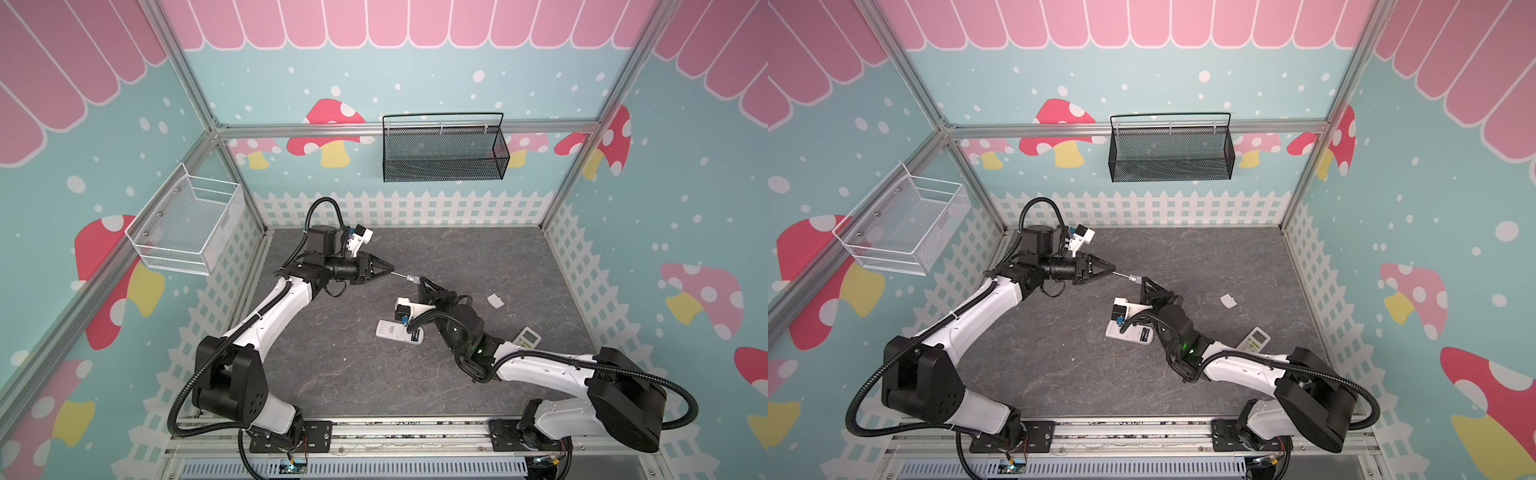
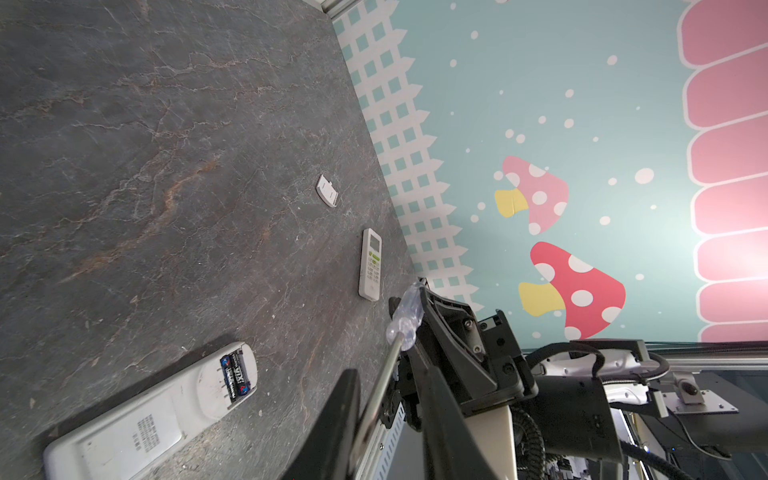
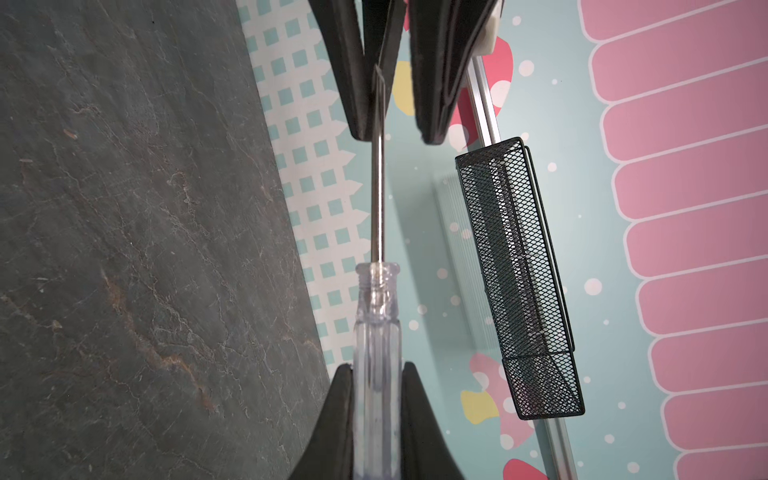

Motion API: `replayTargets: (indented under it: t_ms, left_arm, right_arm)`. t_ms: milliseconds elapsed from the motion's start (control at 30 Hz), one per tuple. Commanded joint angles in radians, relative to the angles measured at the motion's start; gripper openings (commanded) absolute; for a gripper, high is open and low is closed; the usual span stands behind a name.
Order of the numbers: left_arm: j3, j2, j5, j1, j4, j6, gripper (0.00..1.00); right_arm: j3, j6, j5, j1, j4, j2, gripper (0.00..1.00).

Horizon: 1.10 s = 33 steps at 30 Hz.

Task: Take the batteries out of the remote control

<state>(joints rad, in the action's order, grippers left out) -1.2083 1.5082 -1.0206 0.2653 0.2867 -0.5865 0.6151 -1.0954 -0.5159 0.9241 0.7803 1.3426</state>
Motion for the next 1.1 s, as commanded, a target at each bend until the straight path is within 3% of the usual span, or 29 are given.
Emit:
replayTargets:
  t_ms: [0, 100, 233, 300, 433, 500, 567, 633, 733, 900, 1000, 1067]
  left_arm:
    - [0.009, 0.006, 0.000, 0.008, -0.025, -0.004, 0.13]
    - [0.009, 0.009, -0.004, 0.012, -0.021, 0.000, 0.06]
    - [0.014, 0.009, -0.001, 0.014, -0.013, 0.012, 0.11]
    - [0.016, 0.009, -0.005, 0.016, -0.011, 0.017, 0.01]
    - [0.009, 0.009, -0.002, 0.017, -0.008, 0.030, 0.00]
    - [0.002, 0.006, -0.006, 0.010, -0.003, 0.036, 0.00]
    - [0.003, 0.006, 0.002, 0.002, -0.013, 0.040, 0.00]
    - [0.001, 0.005, 0.009, -0.015, -0.030, 0.038, 0.00]
    - [-0.008, -0.001, 0.008, -0.049, -0.041, 0.031, 0.00]
    - [0.014, -0.009, -0.007, -0.104, -0.138, -0.007, 0.00]
    - [0.042, -0.016, -0.037, -0.135, -0.244, -0.068, 0.00]
    - [0.076, -0.022, -0.042, -0.154, -0.334, -0.119, 0.00]
  right_arm:
    - [0.001, -0.027, -0.018, 0.014, 0.044, 0.019, 0.00]
    - [0.000, -0.025, -0.013, 0.018, 0.046, 0.017, 0.00]
    - [0.011, -0.036, -0.047, 0.018, 0.058, 0.038, 0.00]
    - [0.005, -0.027, -0.034, 0.018, 0.057, 0.029, 0.00]
    - [0.001, -0.009, -0.044, 0.017, 0.057, 0.029, 0.02]
    - [-0.009, 0.028, -0.049, 0.016, 0.057, 0.008, 0.13]
    - [-0.041, 0.095, -0.005, 0.000, 0.055, -0.038, 0.35]
    - [-0.076, 0.182, 0.020, -0.021, 0.045, -0.097, 0.63]
    - [-0.088, 0.334, 0.020, -0.057, -0.013, -0.174, 0.96]
    - [-0.060, 0.697, 0.193, -0.187, -0.165, -0.260, 0.99]
    - [0.042, 1.054, 0.152, -0.260, -0.315, -0.237, 0.99]
    - [0.154, 1.157, 0.204, -0.302, -0.470, -0.175, 0.99]
